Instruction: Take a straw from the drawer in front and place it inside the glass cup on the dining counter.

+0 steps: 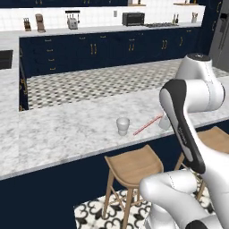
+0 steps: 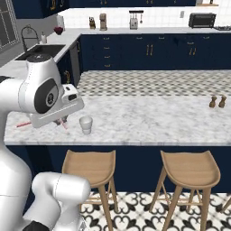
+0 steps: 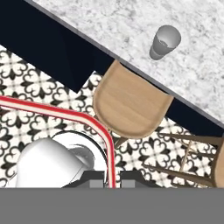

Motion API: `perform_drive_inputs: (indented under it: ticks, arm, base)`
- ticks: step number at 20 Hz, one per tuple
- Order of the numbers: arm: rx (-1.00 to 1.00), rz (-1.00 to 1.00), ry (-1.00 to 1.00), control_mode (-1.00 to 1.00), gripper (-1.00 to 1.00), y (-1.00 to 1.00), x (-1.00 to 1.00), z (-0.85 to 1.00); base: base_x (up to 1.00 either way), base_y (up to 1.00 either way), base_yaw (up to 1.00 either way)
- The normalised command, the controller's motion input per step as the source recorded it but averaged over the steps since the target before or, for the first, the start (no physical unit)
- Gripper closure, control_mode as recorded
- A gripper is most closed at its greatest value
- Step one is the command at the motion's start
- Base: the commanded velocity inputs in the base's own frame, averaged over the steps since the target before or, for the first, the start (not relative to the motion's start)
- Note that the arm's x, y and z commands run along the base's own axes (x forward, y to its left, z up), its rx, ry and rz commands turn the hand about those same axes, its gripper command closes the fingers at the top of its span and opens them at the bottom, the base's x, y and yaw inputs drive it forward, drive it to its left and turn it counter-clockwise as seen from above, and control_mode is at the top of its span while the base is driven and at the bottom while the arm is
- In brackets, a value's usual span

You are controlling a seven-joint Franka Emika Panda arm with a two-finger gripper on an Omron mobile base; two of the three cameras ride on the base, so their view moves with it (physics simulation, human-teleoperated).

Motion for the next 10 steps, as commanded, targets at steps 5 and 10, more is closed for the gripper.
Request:
perform_drive_inputs:
  ticks: [5,10]
  arm:
    - [-0.01,0.0,0.0,-1.0,1.0,0.02,0.32,0.0]
    - [-0.25,-0.01,-0.02,-1.0,1.0,0.0,0.8,0.21]
  base:
    - [0.6,0.18,0.0]
    - [0.0,0.0,0.0]
